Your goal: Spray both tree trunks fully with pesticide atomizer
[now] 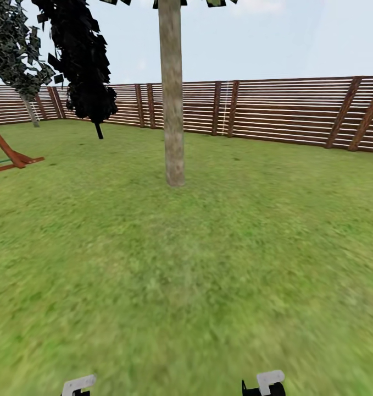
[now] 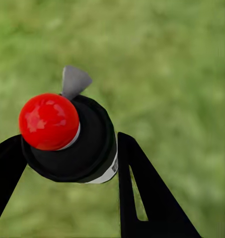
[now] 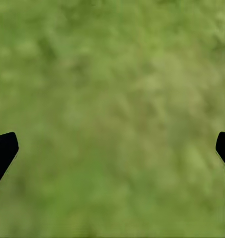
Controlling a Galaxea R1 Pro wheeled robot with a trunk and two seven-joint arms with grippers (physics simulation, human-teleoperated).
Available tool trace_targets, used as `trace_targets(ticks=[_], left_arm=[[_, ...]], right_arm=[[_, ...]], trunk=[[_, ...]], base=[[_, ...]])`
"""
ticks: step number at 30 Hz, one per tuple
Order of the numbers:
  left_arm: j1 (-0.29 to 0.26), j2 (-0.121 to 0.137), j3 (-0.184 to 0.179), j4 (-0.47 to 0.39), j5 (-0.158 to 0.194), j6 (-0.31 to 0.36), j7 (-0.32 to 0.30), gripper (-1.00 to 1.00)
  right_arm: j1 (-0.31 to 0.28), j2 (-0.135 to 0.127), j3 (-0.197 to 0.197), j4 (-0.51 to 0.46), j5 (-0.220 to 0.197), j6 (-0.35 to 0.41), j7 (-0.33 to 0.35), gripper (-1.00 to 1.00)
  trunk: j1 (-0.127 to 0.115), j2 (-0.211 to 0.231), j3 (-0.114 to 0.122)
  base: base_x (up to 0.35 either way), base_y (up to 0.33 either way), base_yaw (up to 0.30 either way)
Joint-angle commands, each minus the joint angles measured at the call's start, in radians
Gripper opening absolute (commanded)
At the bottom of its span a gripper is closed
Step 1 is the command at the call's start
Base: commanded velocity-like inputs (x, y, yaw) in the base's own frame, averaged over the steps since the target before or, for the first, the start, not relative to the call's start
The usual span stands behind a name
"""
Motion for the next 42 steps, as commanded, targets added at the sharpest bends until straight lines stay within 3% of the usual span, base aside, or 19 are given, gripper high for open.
trace_targets(ticks=[1,42], left_arm=[[-0.001,0.0,0.002,0.001,-0.005,-0.004,0.003,-1.0],[-0.001,0.0,0.002,0.001,-0.005,-0.004,0.003,-1.0]], right_arm=[[-0.001,0.0,0.008,0.001,0.006,0.0,-0.01,1.0],[-0.001,0.0,0.008,0.001,0.006,0.0,-0.01,1.0]], trunk=[[0.0,0.0,-0.001],[0.0,0.0,-0.001]], base=[[0.34,0.0,0.0],[0.34,0.0,0.0]])
